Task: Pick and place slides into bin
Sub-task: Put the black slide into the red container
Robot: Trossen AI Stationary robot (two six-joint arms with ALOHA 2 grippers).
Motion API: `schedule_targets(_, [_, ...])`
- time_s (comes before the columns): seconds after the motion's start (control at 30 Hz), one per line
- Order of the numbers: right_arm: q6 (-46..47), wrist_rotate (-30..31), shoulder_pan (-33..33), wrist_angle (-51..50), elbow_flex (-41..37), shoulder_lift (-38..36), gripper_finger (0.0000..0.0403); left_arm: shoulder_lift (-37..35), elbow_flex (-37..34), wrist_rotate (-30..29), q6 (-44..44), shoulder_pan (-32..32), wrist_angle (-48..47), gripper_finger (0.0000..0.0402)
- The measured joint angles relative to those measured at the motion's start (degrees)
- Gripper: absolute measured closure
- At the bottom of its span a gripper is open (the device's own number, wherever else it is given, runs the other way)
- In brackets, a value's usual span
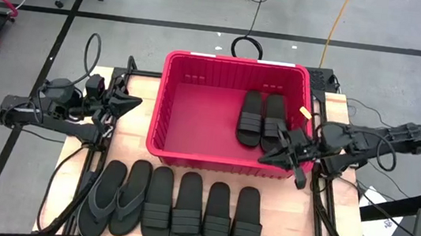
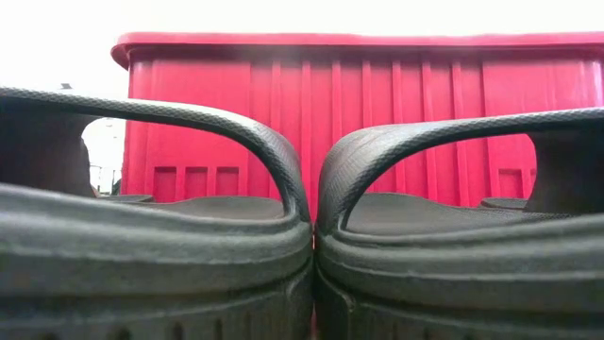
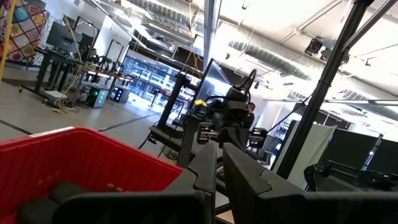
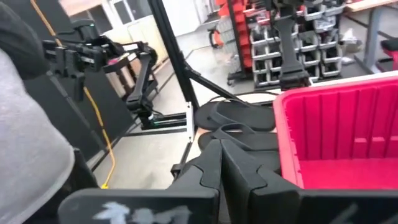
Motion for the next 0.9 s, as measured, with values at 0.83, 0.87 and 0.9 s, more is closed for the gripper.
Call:
schedule_targets(0.83, [15.6,-16.1,12.8,-32.1,-0.5,-0.7,0.0403,0.0,0.0,0.0,0.0,0.0,0.0,0.0376])
schedule_targets(0.87, [15.5,-16.3,12.8,-32.0,-1.2,-0.7,0.0402,0.0,0.0,0.0,0.0,0.0,0.0,0.0376])
schedule_targets(0.9, [15.5,-17.2,12.8,-31.4,-2.2,-0.7,0.04,0.0,0.0,0.0,0.0,0.0,0.0,0.0376])
